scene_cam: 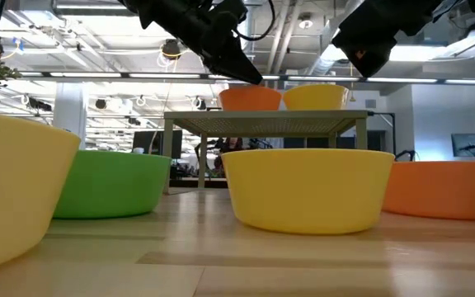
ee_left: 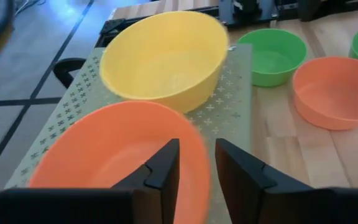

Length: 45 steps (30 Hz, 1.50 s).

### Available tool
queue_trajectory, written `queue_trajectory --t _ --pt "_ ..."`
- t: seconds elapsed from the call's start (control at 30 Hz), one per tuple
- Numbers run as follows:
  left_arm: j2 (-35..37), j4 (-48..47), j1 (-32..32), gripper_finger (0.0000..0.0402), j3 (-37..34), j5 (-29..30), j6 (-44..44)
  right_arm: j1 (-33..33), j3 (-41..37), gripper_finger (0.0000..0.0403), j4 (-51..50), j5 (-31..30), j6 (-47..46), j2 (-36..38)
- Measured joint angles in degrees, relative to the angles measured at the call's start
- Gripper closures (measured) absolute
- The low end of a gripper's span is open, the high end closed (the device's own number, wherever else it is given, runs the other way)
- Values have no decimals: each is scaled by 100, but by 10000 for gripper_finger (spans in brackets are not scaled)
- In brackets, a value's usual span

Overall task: Pick & Place Mini bowls
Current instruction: Put the green bowl on the shelf

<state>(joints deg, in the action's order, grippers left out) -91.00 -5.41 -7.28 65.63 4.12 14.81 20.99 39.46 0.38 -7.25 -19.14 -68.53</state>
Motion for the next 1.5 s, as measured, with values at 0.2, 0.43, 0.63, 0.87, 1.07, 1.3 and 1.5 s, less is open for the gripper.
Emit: queue_trajectory --t 0.2,0.43,0.63,0.87,1.07,1.3,1.5 --pt "0 31 -9 301 0 19 -195 0 0 324 0 16 0 0" --pt "188 346 553 300 -4 10 -182 0 0 324 -13 35 2 0" --pt "586 -538 1362 300 -21 9 -672 0 0 324 -91 31 13 0" --pt "937 -1067 2427 300 -941 -11 -2431 0 0 324 -176 -12 12 0" --pt "912 -834 3104 300 -1707 -22 -3999 0 0 324 -173 -15 15 0" --pt "914 -749 3702 300 -2091 -16 -4206 0 0 324 -192 -24 15 0" --pt "914 -739 4228 300 -2553 21 -4106 0 0 324 -244 -27 17 0"
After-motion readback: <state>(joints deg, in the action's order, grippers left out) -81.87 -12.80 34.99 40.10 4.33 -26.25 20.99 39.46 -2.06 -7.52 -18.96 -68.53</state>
